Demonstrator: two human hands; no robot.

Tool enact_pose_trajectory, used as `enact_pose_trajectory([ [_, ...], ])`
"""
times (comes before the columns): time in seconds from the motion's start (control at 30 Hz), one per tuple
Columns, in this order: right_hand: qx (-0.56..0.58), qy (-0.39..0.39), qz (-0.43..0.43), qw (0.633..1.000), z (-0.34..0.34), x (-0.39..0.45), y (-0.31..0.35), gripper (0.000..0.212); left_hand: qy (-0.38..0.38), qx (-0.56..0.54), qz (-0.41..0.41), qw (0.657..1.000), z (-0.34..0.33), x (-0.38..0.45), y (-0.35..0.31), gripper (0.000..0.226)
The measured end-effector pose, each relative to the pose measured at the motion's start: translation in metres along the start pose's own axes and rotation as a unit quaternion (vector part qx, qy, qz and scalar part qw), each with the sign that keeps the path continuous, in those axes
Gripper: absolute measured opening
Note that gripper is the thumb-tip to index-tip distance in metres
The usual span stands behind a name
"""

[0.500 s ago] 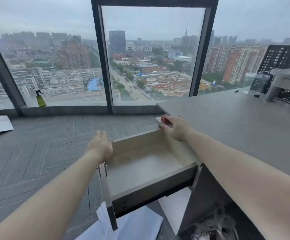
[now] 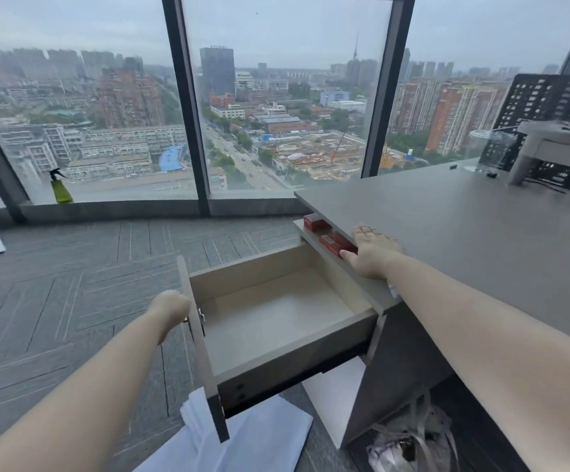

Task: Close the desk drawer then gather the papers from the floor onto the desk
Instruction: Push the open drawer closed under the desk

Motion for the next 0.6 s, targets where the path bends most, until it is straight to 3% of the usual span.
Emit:
enact_pose_trajectory([
  [0.6, 0.092, 0.024, 0.07, 0.993, 0.008, 0.036, 0.012, 0.058, 0.08, -0.11, -0.114, 0.984, -0.109, 0.039, -0.083, 0.063],
])
Point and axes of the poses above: each hand's wrist, its own x-axis towards the middle knuckle, its own z-axis out of the back of the hand, y = z × x, the point moved 10 cm from there along x, towards the middle knuckle, and after that the axes turned 8 degrees about -z, right-handed, at the moved point
